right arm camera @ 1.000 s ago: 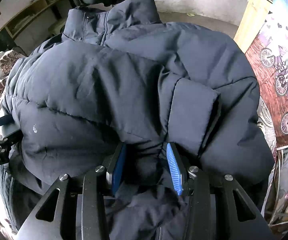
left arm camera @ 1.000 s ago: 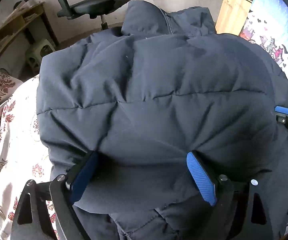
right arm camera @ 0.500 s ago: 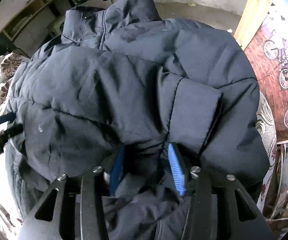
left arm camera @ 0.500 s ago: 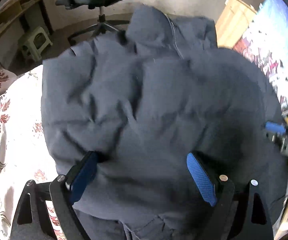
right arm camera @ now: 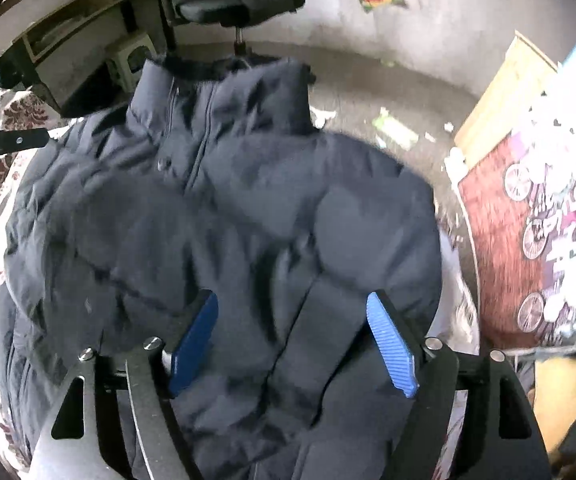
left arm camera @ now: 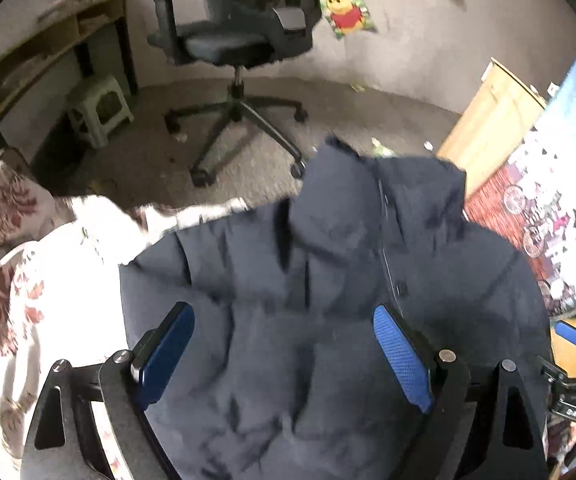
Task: Fold large clothes
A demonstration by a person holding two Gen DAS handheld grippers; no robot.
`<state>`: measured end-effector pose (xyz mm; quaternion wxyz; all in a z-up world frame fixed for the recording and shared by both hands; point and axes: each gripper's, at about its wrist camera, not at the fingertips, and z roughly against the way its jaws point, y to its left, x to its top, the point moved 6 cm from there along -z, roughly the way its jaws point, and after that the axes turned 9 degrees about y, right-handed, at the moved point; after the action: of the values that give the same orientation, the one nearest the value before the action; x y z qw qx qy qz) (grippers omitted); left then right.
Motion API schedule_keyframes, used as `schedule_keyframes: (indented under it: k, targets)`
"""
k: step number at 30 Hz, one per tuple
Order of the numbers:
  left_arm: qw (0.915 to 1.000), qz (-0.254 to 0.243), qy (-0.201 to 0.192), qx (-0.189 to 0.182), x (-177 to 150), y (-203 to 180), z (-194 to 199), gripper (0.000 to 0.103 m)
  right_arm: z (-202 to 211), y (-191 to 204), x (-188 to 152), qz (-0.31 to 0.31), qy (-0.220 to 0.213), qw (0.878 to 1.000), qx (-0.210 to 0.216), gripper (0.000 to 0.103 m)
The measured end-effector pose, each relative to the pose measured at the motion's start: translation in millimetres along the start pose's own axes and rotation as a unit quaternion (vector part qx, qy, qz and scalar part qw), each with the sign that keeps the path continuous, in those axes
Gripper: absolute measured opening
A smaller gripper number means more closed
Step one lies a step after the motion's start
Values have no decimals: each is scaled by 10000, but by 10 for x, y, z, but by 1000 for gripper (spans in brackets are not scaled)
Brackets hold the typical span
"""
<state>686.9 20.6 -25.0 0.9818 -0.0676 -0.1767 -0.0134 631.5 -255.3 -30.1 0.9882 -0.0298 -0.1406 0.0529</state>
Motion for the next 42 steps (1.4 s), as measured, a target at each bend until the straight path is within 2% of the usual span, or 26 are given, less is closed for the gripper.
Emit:
schedule_keyframes:
  k: [5,8,10,13,19,21,22,23,24,25,26,27,31,37,42]
  targets:
    - [9987,477,-57,-175,314,14,-98,91,42,-117,396,-626,-369,9960,526,74]
    - [9972,654,-173,-330,523,-53,-168,91,87,-206,491,-907,-580,9910,800,74]
    - [9971,702,-194,-233,645,-116,-254,91,97,-239,526,-967,-748,9878,968,74]
    - [9970,723,-239,109,808,-220,-386,91,7,-304,702,-1118,-919,9827,1158,74]
    - [9951,885,-260,351,1055,-299,-603,89,-309,-378,1245,-1824,-1338,9581,1756,73]
    - [9947,905,-286,406,1103,-280,-670,78,-444,-323,1368,-1963,-1367,9548,1767,71]
    - [9945,931,-275,406,1121,-278,-703,73,-494,-289,1401,-2008,-1367,9532,1800,67]
    - [9942,982,-247,352,1128,-268,-752,61,-523,-247,1409,-2027,-1387,9518,1837,65]
    - [9942,1037,-203,201,1130,-259,-811,46,-538,-203,1401,-2019,-1427,9511,1853,65]
    - [9937,1104,-174,-21,1128,-255,-863,36,-548,-154,1380,-1961,-1473,9514,1861,64]
    - [9931,1144,-161,-178,1114,-262,-888,14,-566,-106,1356,-1896,-1483,9529,1844,64]
    - [9917,1214,-154,-404,1091,-270,-916,8,-577,-87,1341,-1867,-1481,9532,1859,64]
    - [9944,902,-344,-437,1005,-333,-802,6,-614,-61,1309,-1809,-1445,9556,1824,64]
    - [9956,239,-520,-745,726,-358,-437,5,-577,-142,1452,-1907,-1387,9552,1787,64]
    - [9942,-291,-559,-871,392,-292,-211,5,-572,-7,1550,-1459,-1213,9723,1367,63]
